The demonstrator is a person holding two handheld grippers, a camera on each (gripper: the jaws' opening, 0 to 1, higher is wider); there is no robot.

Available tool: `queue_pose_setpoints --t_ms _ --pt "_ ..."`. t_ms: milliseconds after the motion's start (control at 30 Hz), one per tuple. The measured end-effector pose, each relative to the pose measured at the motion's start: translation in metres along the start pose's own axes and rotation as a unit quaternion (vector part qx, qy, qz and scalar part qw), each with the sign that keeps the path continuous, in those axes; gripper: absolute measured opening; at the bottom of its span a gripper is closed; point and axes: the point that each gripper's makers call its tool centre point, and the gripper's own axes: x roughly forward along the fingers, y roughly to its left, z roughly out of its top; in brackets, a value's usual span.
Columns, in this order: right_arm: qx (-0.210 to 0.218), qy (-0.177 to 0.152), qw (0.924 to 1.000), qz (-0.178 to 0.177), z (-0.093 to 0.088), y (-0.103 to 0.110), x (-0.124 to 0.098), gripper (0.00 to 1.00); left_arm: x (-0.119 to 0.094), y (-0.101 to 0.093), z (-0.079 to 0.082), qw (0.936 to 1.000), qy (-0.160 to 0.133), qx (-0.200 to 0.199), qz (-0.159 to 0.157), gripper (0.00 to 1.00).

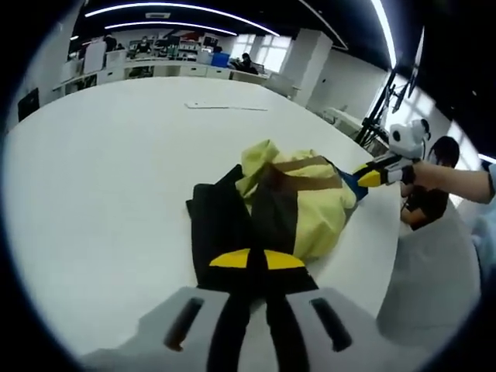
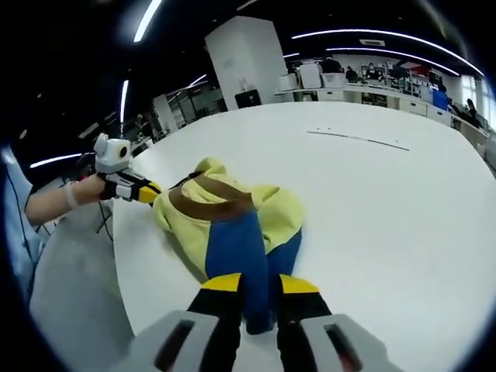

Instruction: Fold the garment on the visible template until the final outline fits inside the template.

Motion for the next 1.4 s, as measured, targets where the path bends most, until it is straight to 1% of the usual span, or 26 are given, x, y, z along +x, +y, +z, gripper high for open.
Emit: queue_pose_setpoints --t_ms 33,100,200,333,367,467,533,567,600,633,667,700,733,867,900,933,967,1000,1033,1067,1100,1133,1167,1300,1333,1400 --pt "0.003 0.0 1.0 0.002 0.0 0.001 0.0 0.08 0.0 -0.001 0.0 1.0 -0.001 0.0 0.0 0.0" --pt "0.003 -0.005 1.0 0.006 0.001 0.003 -0.001 0.0 -0.002 -0.002 0.001 1.0 -0.003 0.003 0.0 0.0" --pt "-0.002 -0.008 1.0 0.004 0.003 0.006 -0.005 0.0 -0.008 0.0 0.005 0.9999 -0.012 0.001 0.004 0.0" --pt "-0.005 -0.023 0.9997 0.001 0.009 0.006 -0.014 0.0 -0.019 0.001 0.015 0.9996 -0.028 0.004 0.006 0.0" --pt "-0.006 -0.031 0.9995 -0.005 0.013 0.005 -0.018 0.0 -0.022 0.0 0.017 0.9995 -0.031 0.004 0.007 0.0" --pt "-0.005 -0.051 0.9986 -0.011 0.024 0.005 -0.029 0.0 -0.033 0.003 0.029 0.9987 -0.048 0.009 0.012 0.0" --pt "-0.007 -0.067 0.9976 -0.017 0.033 0.005 -0.038 0.0 -0.042 0.002 0.039 0.9979 -0.058 0.022 0.018 0.0" --pt "-0.01 -0.073 0.9971 -0.019 0.036 0.005 -0.041 0.0 -0.048 0.0 0.046 0.9975 -0.067 0.019 0.016 0.0" --pt "-0.009 -0.084 0.9961 -0.023 0.042 0.004 -0.047 0.0 -0.05 -0.001 0.05 0.9972 -0.071 0.019 0.014 0.0" --pt "-0.007 -0.091 0.9956 -0.021 0.046 0.005 -0.05 0.0 -0.056 -0.004 0.058 0.9961 -0.083 0.026 0.014 0.0" --pt "-0.001 -0.107 0.994 -0.018 0.054 0.008 -0.056 0.0 -0.06 -0.005 0.062 0.9959 -0.083 0.03 0.015 0.0" --pt "0.002 -0.115 0.9932 -0.018 0.059 0.01 -0.059 0.0 -0.065 -0.006 0.068 0.9952 -0.086 0.044 0.019 0.0" --pt "0.0 -0.126 0.9919 -0.016 0.065 0.012 -0.065 0.0 -0.068 -0.007 0.073 0.9947 -0.088 0.048 0.02 0.0" --pt "-0.004 -0.163 0.9865 -0.017 0.089 0.021 -0.083 0.0 -0.086 -0.014 0.098 0.9911 -0.111 0.07 0.022 0.0" --pt "-0.006 -0.175 0.9845 -0.015 0.097 0.025 -0.089 0.0 -0.089 -0.015 0.103 0.9904 -0.115 0.072 0.023 0.0" --pt "-0.008 -0.18 0.9835 -0.014 0.101 0.027 -0.093 0.0 -0.094 -0.016 0.111 0.9889 -0.125 0.077 0.024 0.0" --pt "-0.01 -0.187 0.9823 -0.013 0.106 0.029 -0.096 0.0 -0.098 -0.017 0.115 0.9883 -0.128 0.08 0.025 0.0" --pt "-0.014 -0.199 0.9798 -0.009 0.114 0.034 -0.102 0.0 -0.101 -0.018 0.119 0.9875 -0.132 0.083 0.026 0.0" --pt "-0.015 -0.209 0.9779 -0.005 0.12 0.036 -0.106 0.0 -0.107 -0.02 0.127 0.9866 -0.142 0.077 0.025 0.0" --pt "-0.017 -0.22 0.9754 -0.001 0.126 0.04 -0.111 0.0 -0.112 -0.023 0.136 0.9842 -0.162 0.069 0.018 0.0" --pt "-0.015 -0.236 0.9716 0.009 0.135 0.045 -0.117 0.0 -0.119 -0.023 0.143 0.9823 -0.168 0.079 0.022 0.0" --pt "-0.015 -0.244 0.9694 0.013 0.14 0.047 -0.122 0.0 -0.123 -0.024 0.148 0.9808 -0.172 0.087 0.026 0.0" --pt "-0.02 -0.255 0.9665 0.017 0.148 0.051 -0.128 0.0 -0.129 -0.026 0.153 0.9803 -0.175 0.087 0.027 0.0" --pt "-0.029 -0.284 0.9578 0.031 0.169 0.062 -0.147 0.0 -0.151 -0.034 0.174 0.9743 -0.202 0.097 0.024 0.0" --pt "-0.034 -0.296 0.9539 0.038 0.177 0.068 -0.153 0.0 -0.155 -0.035 0.177 0.9737 -0.205 0.097 0.025 0.0" --pt "-0.046 -0.305 0.9503 0.042 0.188 0.074 -0.162 0.0 -0.165 -0.038 0.185 0.9707 -0.215 0.103 0.027 0.0"
